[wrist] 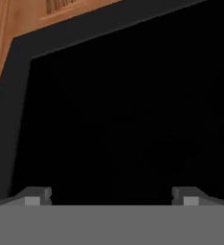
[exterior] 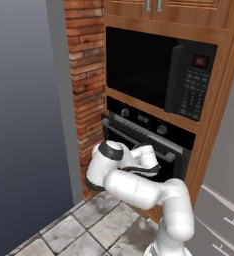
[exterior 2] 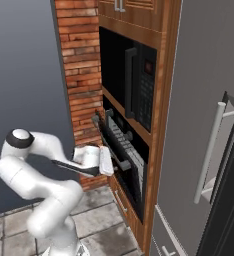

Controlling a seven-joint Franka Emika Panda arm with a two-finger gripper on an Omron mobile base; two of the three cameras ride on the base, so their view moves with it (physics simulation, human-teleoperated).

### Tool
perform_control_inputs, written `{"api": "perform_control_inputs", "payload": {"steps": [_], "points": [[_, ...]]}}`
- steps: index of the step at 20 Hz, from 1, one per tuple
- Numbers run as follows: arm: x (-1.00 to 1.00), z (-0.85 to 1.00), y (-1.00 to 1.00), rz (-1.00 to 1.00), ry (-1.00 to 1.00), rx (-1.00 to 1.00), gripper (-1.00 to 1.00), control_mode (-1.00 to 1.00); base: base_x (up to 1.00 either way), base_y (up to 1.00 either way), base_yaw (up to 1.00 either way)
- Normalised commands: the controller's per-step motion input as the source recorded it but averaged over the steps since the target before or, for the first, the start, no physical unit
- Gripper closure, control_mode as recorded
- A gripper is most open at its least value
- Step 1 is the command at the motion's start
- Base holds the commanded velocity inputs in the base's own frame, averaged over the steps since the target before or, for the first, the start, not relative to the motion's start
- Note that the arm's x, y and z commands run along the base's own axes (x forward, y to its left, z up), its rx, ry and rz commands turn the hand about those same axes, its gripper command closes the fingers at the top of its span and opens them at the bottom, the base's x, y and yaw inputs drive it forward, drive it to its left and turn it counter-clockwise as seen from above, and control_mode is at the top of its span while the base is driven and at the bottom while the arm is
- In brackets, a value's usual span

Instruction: Place the fish on the rack of the oven, and slide the rack back inside. Close the oven door.

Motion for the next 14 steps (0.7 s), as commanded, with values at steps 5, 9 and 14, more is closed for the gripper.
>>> {"api": "perform_control_inputs", "payload": {"steps": [5,9,14], "points": [[0.18,0.51,-1.00,-0.23,-0.02,0.00,-1.00,-1.00,0.00,0.00,0.00],[0.09,0.48,-1.00,-0.21,-0.07,0.00,-1.00,-1.00,0.00,0.00,0.00],[0.07,0.44,-1.00,-0.18,-0.10,0.00,-1.00,-1.00,0.00,0.00,0.00]]}}
